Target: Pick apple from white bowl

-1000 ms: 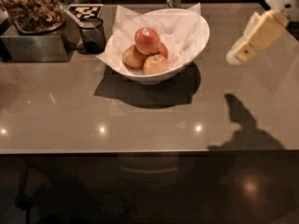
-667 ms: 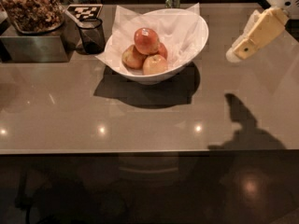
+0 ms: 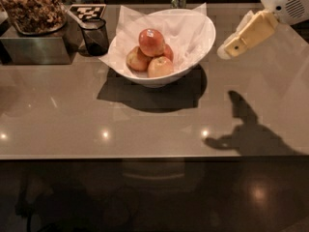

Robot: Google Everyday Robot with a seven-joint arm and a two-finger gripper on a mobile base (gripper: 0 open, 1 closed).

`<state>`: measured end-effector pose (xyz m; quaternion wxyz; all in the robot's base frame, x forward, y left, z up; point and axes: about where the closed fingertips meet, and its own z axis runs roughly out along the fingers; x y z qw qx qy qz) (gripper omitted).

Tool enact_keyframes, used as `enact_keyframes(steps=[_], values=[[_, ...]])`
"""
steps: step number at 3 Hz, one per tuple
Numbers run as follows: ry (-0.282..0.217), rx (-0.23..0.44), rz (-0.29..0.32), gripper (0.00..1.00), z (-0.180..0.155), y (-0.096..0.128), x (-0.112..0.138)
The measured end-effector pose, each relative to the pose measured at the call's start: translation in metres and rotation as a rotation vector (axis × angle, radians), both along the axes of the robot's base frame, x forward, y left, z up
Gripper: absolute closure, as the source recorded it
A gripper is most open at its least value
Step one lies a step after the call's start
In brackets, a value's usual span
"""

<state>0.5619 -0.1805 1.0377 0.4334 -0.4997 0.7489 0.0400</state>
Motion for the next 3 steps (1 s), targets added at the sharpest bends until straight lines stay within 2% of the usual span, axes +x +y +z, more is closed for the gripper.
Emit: enact_keyframes(steps=[1,2,3], values=[[-0.029,0.06,-0.016,0.0,-0.007,0.021,0.028],[-0.02,0.085,-0.02,0.0,-0.024,0.039,0.05],[0.022,0.089,-0.01,0.0,-0.047,0.058,0.067]])
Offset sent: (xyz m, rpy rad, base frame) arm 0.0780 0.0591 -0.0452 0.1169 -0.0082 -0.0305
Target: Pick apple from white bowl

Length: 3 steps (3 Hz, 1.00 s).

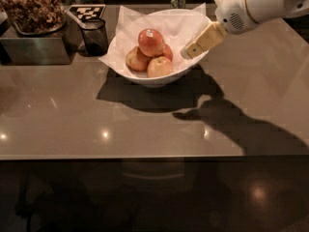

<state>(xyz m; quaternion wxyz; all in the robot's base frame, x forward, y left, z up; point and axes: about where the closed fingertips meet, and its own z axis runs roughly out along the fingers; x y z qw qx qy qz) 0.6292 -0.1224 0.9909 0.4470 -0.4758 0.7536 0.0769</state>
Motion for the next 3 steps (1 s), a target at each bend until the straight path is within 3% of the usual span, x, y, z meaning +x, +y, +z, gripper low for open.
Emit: enact_keyframes(steps=[1,3], values=[[-0.002,0.002,0.001,0.0,0.001,0.001,0.0],[0.079,0.016,0.126,0.0,-0.031,0.053,0.017]])
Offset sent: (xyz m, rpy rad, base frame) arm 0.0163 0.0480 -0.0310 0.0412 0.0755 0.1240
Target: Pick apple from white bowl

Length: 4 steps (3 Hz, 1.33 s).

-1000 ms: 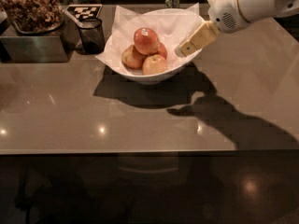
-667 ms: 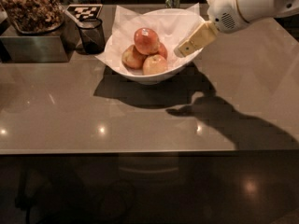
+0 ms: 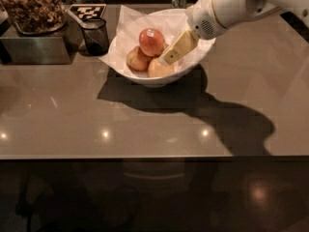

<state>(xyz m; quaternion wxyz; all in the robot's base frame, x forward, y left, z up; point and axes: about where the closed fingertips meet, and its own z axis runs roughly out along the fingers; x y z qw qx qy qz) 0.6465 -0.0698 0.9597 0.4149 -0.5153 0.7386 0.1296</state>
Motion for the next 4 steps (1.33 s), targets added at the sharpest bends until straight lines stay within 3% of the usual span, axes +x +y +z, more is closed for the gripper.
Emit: enact_keyframes(steps=[1,2,3,4], values=[[0.003,0.0,0.004,0.0,-0.001,0.002,0.0],[0.003,0.0,0.005,0.18,-0.001,0.002,0.0],[0.003,0.0,0.005,0.17,-0.001,0.002,0.0],[0.016,0.001,0.033,0.09,-0.013,0.014,0.012]])
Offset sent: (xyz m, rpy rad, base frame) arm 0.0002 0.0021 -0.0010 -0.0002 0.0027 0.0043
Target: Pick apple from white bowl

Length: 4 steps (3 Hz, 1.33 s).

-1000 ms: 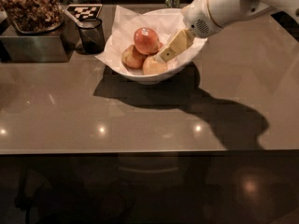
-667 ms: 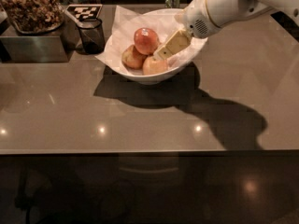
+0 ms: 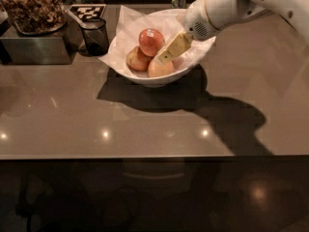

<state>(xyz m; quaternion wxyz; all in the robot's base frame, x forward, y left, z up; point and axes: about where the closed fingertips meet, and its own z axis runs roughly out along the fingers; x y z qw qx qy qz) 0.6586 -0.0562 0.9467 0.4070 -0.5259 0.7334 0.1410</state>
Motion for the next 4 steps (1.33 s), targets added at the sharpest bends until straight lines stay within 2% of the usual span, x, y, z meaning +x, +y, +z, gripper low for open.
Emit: enact_keyframes(steps=[2,4], values=[[0.02,0.006,0.05,0.09,-0.014,0.022,0.033],[0.068,0.037,0.092,0.09,-0.036,0.054,0.045]])
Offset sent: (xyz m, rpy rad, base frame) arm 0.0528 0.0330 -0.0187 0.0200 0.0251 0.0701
